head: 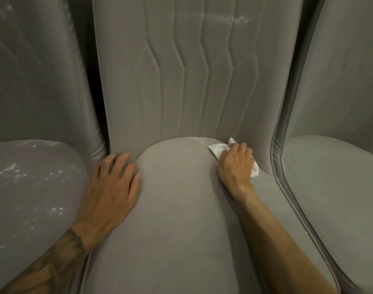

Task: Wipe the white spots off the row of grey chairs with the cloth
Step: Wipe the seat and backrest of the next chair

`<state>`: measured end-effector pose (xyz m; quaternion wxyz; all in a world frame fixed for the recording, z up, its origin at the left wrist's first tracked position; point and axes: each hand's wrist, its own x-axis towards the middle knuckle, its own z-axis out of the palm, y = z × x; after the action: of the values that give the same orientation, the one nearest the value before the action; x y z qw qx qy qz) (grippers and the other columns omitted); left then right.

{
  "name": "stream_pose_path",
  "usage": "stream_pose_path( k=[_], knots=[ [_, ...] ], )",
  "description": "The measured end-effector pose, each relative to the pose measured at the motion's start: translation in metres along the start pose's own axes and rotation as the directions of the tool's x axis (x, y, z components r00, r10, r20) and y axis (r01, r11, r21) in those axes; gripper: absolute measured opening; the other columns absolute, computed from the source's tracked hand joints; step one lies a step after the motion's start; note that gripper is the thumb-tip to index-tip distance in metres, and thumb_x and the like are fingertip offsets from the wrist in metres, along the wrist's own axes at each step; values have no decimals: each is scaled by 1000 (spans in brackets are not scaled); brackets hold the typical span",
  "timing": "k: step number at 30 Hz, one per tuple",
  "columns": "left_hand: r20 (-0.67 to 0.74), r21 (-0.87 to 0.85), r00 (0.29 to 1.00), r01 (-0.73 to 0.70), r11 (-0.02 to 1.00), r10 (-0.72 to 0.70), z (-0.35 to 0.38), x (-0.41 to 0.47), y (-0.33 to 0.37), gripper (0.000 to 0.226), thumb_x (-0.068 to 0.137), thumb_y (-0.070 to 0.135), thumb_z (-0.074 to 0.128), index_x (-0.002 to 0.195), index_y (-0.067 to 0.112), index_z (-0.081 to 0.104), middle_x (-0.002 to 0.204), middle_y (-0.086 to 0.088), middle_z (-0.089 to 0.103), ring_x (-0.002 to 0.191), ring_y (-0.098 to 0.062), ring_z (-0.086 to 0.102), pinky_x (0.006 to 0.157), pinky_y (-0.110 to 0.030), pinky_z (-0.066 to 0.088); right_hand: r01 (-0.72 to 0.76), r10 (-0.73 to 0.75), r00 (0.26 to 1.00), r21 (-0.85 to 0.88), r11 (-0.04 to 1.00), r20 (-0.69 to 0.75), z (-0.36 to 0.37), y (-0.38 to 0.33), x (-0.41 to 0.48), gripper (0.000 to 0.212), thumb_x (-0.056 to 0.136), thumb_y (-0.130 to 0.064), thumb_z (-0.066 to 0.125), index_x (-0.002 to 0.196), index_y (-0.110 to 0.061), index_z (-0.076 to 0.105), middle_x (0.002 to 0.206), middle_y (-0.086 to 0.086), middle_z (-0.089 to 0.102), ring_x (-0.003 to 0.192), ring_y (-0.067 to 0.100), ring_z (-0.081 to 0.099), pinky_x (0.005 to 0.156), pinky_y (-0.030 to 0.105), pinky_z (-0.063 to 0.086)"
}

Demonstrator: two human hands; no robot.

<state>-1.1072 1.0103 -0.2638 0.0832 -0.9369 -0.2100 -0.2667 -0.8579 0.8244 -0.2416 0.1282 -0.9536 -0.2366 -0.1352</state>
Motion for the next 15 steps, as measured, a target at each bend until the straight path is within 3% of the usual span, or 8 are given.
stream_pose_path(
  k=[3, 6, 8, 10, 12, 13, 15],
  knots=[
    [5, -9, 1000, 8, 1000, -8, -1, 1, 0, 34, 106, 33, 42, 114, 9, 65, 144, -16, 54, 126, -43, 49, 100, -56, 42, 95, -95, 995, 27, 995, -2, -3, 1, 1, 28, 98, -11, 43, 111, 7, 60, 110, 26, 59, 96, 43, 54, 82, 50, 43],
    [4, -14, 1000, 3, 1000, -3, -1, 0, -1, 35, 106, 33, 41, 114, 9, 65, 143, -16, 54, 125, -43, 49, 99, -56, 41, 200, -204, 964, -40, 979, -169, -11, 27, -12, 31, 87, -12, 38, 84, 7, 62, 82, 27, 60, 69, 42, 57, 61, 48, 52],
    [6, -17, 1000, 5, 1000, -5, -2, 1, 0, 35, 106, 33, 41, 114, 9, 65, 143, -16, 54, 126, -43, 49, 100, -55, 41, 220, -235, 952, -95, 971, -199, -11, 26, -14, 21, 81, -6, 45, 76, 7, 61, 75, 27, 60, 61, 41, 56, 54, 45, 51],
    [11, -23, 1000, 13, 1000, -13, -3, 1, 2, 35, 106, 32, 41, 114, 9, 65, 143, -16, 55, 126, -42, 49, 100, -55, 41, 179, -181, 981, -42, 983, -65, -7, 8, -1, 24, 88, -3, 48, 101, 10, 64, 95, 28, 62, 79, 45, 58, 70, 50, 50],
    [19, -31, 1000, 22, 999, -22, -5, 1, 3, 35, 105, 32, 41, 114, 8, 66, 143, -16, 55, 126, -42, 50, 100, -55, 42, 89, -86, 989, -24, 996, 122, -3, 1, 10, 40, 101, -16, 39, 133, 3, 52, 122, 23, 55, 105, 43, 50, 90, 50, 39],
    [20, -35, 1000, 22, 999, -21, -6, 1, 3, 35, 105, 32, 42, 114, 8, 66, 143, -16, 56, 126, -43, 50, 101, -55, 43, 93, -88, 987, -29, 995, 131, -3, 5, 11, 43, 101, -21, 35, 135, 1, 50, 125, 22, 54, 107, 41, 48, 91, 50, 37],
    [19, -44, 1000, 21, 999, -21, -6, 1, 2, 35, 105, 32, 41, 115, 8, 66, 143, -16, 56, 126, -43, 50, 101, -55, 43, 168, -167, 985, -39, 985, 36, -11, 16, 0, 40, 96, -16, 34, 113, 7, 61, 106, 27, 61, 90, 42, 54, 79, 50, 46]
  ],
)
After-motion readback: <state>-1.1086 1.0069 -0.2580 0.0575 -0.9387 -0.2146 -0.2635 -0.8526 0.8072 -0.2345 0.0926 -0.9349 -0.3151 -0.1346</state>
